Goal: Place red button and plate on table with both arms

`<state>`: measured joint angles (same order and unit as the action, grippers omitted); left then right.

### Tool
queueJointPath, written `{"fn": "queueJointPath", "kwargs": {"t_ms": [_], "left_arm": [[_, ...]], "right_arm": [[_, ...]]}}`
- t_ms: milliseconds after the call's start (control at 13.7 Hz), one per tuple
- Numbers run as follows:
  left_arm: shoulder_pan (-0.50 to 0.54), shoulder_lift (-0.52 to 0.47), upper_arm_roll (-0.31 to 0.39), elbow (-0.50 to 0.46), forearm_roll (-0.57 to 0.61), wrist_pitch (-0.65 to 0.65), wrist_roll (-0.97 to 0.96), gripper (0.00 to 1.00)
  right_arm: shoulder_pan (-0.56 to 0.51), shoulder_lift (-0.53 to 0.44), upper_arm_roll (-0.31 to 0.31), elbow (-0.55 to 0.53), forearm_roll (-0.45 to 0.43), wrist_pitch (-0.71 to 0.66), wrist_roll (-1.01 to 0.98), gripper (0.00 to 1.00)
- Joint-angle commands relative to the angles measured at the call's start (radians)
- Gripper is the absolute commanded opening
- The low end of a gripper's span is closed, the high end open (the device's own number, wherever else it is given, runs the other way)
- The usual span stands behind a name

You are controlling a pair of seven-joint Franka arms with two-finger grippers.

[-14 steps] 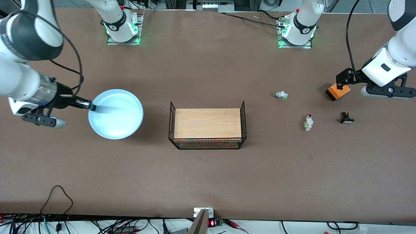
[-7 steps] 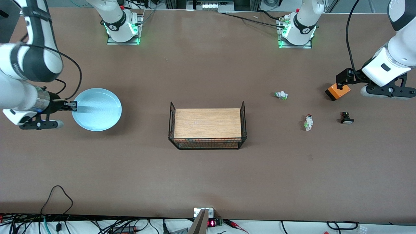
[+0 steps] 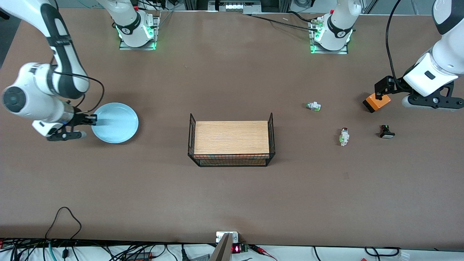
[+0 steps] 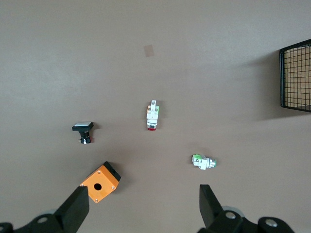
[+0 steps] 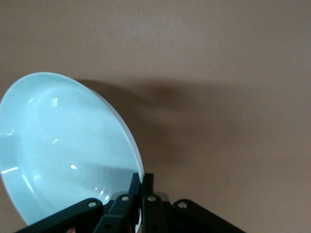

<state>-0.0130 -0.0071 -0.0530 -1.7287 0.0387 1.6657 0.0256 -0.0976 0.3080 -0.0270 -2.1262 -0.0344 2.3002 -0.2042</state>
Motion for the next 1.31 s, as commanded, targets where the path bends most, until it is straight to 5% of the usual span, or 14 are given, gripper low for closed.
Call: {"fn": "queueJointPath", "kwargs": {"t_ms": [0,146,219,292,949,1242], "left_arm": [[0.002,-0.007,-0.001,0.009,-0.01,-0.023,0.022,1.0],[0.002,-0.007,-0.001,0.009,-0.01,-0.024,0.022,1.0],[0.002,-0.007,-0.002,0.009,-0.01,-0.024,0.022,1.0],[0.002,-0.007,-0.001,0.009,-0.01,-0.026,0.022,1.0],[0.002,-0.007,-0.002,0.011,-0.01,-0.027,0.022,1.0],[0.002,-0.007,-0.001,0.011,-0.01,-0.026,0.024,1.0]], "right_arm": [[-0.048,0.012,0.018,-0.075,-0.01,0.125,-0.049,0.0],[-0.066,0.028,0.018,-0.07,-0.009,0.148,-0.104,0.07],[-0.068,0.022,0.019,-0.069,-0.004,0.145,-0.092,0.64],[-0.067,0.007,0.019,-0.067,0.001,0.139,-0.093,1.0],[0.025,-0.095,0.058,0.259,0.002,-0.393,0.149,1.0],[0.082,-0.11,0.058,0.501,0.001,-0.632,0.232,1.0]]}}
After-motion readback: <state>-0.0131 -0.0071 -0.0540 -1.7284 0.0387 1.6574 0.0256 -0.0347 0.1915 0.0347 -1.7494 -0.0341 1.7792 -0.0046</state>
